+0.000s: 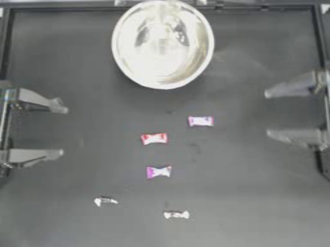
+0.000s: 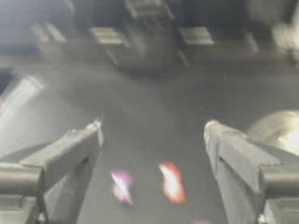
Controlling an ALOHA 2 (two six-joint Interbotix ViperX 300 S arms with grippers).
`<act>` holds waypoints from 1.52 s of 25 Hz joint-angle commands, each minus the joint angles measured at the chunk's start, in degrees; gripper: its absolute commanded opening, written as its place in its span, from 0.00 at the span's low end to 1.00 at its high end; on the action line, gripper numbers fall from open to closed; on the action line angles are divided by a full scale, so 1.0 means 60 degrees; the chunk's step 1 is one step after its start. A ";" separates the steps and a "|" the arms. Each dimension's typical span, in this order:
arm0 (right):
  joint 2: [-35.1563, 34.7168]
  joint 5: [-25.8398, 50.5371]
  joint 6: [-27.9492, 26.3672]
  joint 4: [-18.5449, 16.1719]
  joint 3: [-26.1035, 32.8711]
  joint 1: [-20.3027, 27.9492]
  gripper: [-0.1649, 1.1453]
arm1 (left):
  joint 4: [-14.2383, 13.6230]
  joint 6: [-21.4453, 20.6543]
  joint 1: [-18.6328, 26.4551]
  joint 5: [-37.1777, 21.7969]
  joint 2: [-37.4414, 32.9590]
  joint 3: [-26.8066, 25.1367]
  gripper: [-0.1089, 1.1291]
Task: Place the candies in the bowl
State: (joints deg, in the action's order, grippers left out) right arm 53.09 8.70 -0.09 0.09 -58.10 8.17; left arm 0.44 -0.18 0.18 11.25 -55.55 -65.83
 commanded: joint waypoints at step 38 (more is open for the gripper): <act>-0.8232 0.4644 0.1230 -0.0396 0.4497 0.0732 0.88 | 0.0161 0.0029 0.0161 -0.0278 0.0864 0.0498 0.92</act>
State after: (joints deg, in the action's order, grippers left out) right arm 3.60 37.62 7.03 -2.90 -32.52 12.74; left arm 1.32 -0.09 1.05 9.40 -51.24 -64.51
